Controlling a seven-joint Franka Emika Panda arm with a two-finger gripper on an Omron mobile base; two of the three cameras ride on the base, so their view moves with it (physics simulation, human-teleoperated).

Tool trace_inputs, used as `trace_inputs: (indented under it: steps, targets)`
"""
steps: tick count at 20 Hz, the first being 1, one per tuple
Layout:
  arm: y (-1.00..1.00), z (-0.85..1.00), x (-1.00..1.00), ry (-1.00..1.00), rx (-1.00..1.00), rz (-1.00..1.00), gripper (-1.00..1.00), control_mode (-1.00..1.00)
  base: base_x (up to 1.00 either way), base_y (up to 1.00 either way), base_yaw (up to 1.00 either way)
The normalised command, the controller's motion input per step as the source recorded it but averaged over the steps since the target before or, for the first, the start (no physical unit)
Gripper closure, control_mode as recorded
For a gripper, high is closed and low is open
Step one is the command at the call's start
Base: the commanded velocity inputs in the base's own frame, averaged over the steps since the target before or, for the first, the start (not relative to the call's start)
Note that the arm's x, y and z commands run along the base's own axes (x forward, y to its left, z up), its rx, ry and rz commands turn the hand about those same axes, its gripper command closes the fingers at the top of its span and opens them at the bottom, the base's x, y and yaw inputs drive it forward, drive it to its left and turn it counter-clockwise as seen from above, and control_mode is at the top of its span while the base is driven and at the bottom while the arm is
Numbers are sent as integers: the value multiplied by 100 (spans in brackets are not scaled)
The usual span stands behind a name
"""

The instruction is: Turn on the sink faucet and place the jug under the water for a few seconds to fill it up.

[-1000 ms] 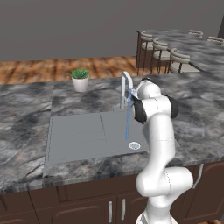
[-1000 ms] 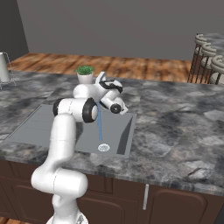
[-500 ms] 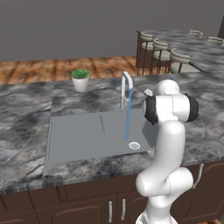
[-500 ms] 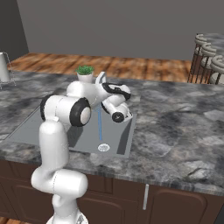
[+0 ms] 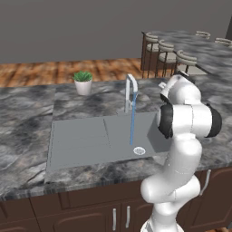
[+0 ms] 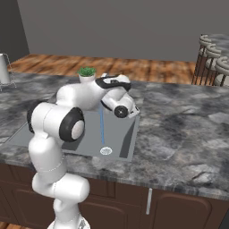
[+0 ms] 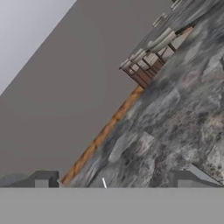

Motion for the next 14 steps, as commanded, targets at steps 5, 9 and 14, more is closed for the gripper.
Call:
trace_inputs:
  steps: [5, 9, 14]
  targets:
    - [-16, 90, -59, 1, -2, 0, -100, -100, 0, 0, 0]
    - [2, 43, -85, 0, -15, 0, -100, -100, 0, 0, 0]
    - [24, 34, -87, 0, -26, 4, -100, -100, 0, 0, 0]
